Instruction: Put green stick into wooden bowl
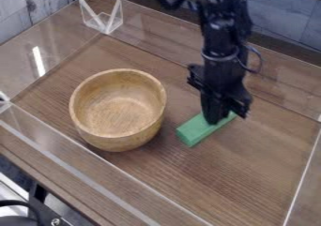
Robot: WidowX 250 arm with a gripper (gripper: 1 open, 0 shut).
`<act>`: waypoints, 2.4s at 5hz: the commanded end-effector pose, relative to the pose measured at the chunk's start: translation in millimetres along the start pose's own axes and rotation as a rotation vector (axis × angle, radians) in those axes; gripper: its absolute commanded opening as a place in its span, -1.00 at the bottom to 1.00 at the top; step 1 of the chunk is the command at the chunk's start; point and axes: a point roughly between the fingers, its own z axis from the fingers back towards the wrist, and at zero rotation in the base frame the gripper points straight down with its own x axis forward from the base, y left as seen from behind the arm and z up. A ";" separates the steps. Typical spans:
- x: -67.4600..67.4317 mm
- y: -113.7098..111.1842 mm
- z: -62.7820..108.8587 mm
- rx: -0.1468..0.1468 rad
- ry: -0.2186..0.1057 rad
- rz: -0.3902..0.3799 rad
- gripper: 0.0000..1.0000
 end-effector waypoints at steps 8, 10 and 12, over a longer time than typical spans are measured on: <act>21.0 50.9 30.3 -0.004 -0.092 -0.015 -1.00; 20.9 33.7 -5.2 -0.027 -0.052 -0.170 1.00; 10.8 52.2 -1.9 -0.018 -0.064 -0.057 -1.00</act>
